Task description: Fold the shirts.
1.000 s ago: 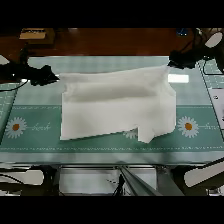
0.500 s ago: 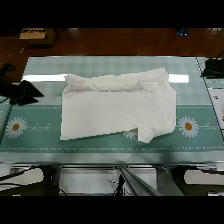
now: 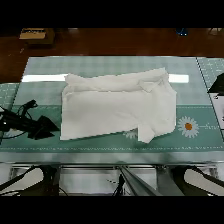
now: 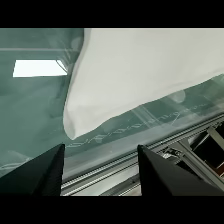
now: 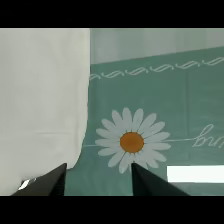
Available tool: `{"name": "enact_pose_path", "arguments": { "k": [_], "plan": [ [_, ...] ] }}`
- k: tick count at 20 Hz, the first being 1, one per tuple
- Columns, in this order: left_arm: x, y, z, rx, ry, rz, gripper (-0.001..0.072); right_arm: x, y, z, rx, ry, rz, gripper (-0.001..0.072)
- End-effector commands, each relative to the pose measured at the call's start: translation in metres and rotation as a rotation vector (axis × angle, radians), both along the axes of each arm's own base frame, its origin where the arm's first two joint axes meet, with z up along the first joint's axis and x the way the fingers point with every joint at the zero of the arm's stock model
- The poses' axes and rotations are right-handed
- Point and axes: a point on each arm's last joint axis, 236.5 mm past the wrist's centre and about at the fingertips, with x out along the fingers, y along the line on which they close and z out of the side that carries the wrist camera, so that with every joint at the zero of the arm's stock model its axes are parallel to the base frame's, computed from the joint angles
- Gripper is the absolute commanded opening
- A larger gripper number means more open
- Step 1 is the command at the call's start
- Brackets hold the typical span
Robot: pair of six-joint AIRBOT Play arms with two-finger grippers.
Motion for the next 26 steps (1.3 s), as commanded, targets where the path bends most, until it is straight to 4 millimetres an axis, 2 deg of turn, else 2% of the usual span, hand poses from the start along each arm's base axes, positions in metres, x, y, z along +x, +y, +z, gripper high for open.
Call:
{"name": "enact_pose_path", "arguments": {
  "k": [1, 4, 6, 10, 16, 17, 19, 20, 22, 26],
  "plan": [
    [-0.019, -0.01, -0.014, -0.021, 0.02, -0.012, 0.0539, -0.022, 0.016, -0.039, 0.055, 0.059, 0.017, 0.0494],
    [-0.013, -0.01, -0.016, -0.017, -0.015, -0.011, 0.054, -0.028, 0.022, -0.068, 0.083, 0.08, 0.02, 0.0494],
    [-0.008, -0.007, -0.019, 0.002, -0.03, 0.0, 0.054, -0.026, 0.022, -0.078, 0.083, 0.069, 0.013, 0.0494],
    [0.004, -0.01, -0.024, 0.019, -0.055, 0.019, 0.0539, -0.013, 0.021, -0.08, 0.08, 0.016, 0.0, 0.0494],
    [-0.009, -0.036, -0.051, 0.01, 0.062, -0.059, 0.0536, -0.012, 0.02, -0.08, 0.076, 0.01, 0.0, 0.0494],
    [-0.011, -0.039, -0.056, 0.009, 0.079, -0.07, 0.0466, -0.012, 0.021, -0.08, 0.078, 0.013, 0.001, 0.0494],
    [-0.016, -0.042, -0.06, 0.0, 0.114, -0.072, 0.0059, -0.013, 0.02, -0.08, 0.071, 0.015, 0.012, 0.0494],
    [-0.017, -0.042, -0.058, -0.007, 0.119, -0.078, 0.003, -0.015, 0.016, -0.082, 0.052, 0.019, 0.024, 0.0494],
    [-0.018, -0.043, -0.055, -0.011, 0.114, -0.084, 0.003, -0.017, 0.002, -0.087, 0.047, 0.011, -0.023, 0.0494],
    [-0.014, -0.042, -0.051, -0.002, 0.078, -0.092, 0.003, -0.031, 0.005, -0.11, 0.269, -0.009, -0.19, 0.0496]
  ]
}}
